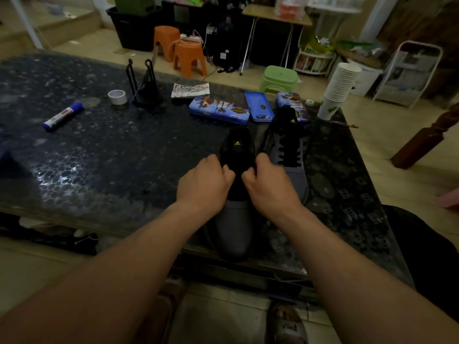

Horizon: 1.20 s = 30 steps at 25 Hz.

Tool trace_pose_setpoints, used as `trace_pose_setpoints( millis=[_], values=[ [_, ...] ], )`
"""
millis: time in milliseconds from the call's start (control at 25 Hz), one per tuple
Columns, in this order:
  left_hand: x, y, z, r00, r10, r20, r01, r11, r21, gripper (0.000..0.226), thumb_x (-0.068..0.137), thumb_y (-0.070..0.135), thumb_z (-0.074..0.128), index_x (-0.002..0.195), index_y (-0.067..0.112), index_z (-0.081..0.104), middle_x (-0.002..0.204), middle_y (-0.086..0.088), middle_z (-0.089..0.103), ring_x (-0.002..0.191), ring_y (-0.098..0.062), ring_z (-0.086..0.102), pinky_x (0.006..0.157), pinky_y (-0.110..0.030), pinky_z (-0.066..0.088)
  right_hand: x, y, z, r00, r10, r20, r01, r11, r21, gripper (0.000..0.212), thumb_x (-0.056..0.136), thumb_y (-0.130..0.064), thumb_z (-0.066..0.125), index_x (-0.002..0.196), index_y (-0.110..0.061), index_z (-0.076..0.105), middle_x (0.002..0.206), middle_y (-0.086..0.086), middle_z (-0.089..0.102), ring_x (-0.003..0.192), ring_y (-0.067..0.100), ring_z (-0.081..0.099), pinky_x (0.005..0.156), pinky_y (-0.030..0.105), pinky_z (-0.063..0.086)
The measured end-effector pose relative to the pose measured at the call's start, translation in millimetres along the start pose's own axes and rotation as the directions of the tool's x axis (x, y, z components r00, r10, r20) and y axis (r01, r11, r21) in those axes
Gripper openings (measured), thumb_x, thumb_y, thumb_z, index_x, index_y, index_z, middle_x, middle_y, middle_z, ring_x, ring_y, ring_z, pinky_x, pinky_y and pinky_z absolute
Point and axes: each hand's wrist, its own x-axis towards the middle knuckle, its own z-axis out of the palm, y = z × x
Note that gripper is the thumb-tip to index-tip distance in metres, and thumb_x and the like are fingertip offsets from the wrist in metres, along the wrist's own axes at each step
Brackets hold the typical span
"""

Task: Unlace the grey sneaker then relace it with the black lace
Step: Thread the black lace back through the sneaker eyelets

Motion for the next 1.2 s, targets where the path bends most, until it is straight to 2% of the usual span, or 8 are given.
trace_pose_setpoints(
  millis=[80,160,320,520,800,960,1040,1200],
  values=[
    [4,-5,-3,0.999,0.004,0.039,-0.003,0.999,-0.043,0.029,0.106,0.044,0.041,0.096,0.017,0.045,0.104,-0.010,0.061,0.097,-0.038,0.062,0.073,-0.040,0.039,2,4,-2,1.000,0.004,0.018,-0.004,1.000,0.005,0.022,0.103,-0.031,0.050,0.093,-0.012,0.046,0.085,0.010,0.061,0.080,0.035,0.061,0.061,0.038,0.038],
    [9,-19,-11,0.989,0.004,0.151,0.020,0.987,-0.156,0.036,0.105,0.053,0.043,0.099,0.018,0.051,0.100,-0.005,0.061,0.096,-0.032,0.063,0.074,-0.040,0.044,2,12,-10,0.991,0.064,0.114,-0.072,0.995,0.069,0.031,0.104,-0.044,0.052,0.098,-0.014,0.053,0.089,0.004,0.064,0.084,0.027,0.064,0.064,0.039,0.049],
    [-1,-34,-23,0.940,0.002,0.340,0.088,0.965,-0.248,0.049,0.095,0.069,0.052,0.113,0.024,0.055,0.105,0.003,0.063,0.097,-0.020,0.062,0.077,-0.037,0.049,-9,19,-22,0.935,0.185,0.302,-0.268,0.927,0.264,0.041,0.098,-0.053,0.062,0.103,-0.012,0.061,0.098,0.011,0.071,0.086,0.026,0.073,0.075,0.052,0.064],
    [-5,-25,-13,0.959,-0.038,0.281,0.093,0.978,-0.184,0.040,0.092,0.062,0.061,0.098,0.025,0.050,0.101,-0.001,0.061,0.093,-0.025,0.060,0.070,-0.036,0.042,-15,3,-16,0.978,0.107,0.181,-0.113,0.993,0.025,0.040,0.095,-0.051,0.064,0.081,-0.014,0.058,0.076,0.006,0.066,0.072,0.025,0.066,0.062,0.037,0.049],
    [-2,-12,-13,0.957,-0.127,0.263,0.159,0.982,-0.106,0.036,0.092,0.055,0.052,0.102,0.020,0.050,0.101,-0.003,0.057,0.091,-0.027,0.056,0.080,-0.039,0.046,-7,-3,-10,0.982,0.101,0.157,-0.108,0.993,0.041,0.036,0.094,-0.034,0.055,0.065,-0.016,0.046,0.067,0.004,0.052,0.069,0.027,0.055,0.059,0.038,0.039],
    [-5,-14,-8,0.962,-0.121,0.245,0.157,0.979,-0.133,0.040,0.093,0.052,0.049,0.111,0.016,0.048,0.120,-0.012,0.059,0.108,-0.038,0.059,0.092,-0.047,0.050,-8,7,-12,0.974,0.138,0.178,-0.170,0.968,0.183,0.029,0.095,-0.029,0.059,0.076,-0.008,0.058,0.069,0.008,0.058,0.071,0.029,0.064,0.066,0.052,0.057],
    [-1,-20,-12,0.943,-0.102,0.318,0.186,0.952,-0.243,0.049,0.094,0.055,0.051,0.117,0.012,0.052,0.123,-0.013,0.062,0.109,-0.035,0.061,0.093,-0.047,0.053,-9,13,-15,0.954,0.153,0.259,-0.219,0.943,0.249,0.028,0.100,-0.033,0.060,0.085,-0.010,0.063,0.079,0.013,0.064,0.079,0.028,0.067,0.072,0.053,0.061],
    [-9,-37,-20,0.884,-0.053,0.465,0.299,0.828,-0.474,0.037,0.103,0.047,0.054,0.115,0.012,0.060,0.106,-0.008,0.066,0.092,-0.023,0.063,0.078,-0.040,0.057,-10,20,-21,0.891,0.194,0.411,-0.372,0.832,0.412,0.015,0.102,-0.022,0.056,0.093,-0.014,0.066,0.096,0.015,0.067,0.096,0.033,0.066,0.080,0.049,0.061]
  ],
)
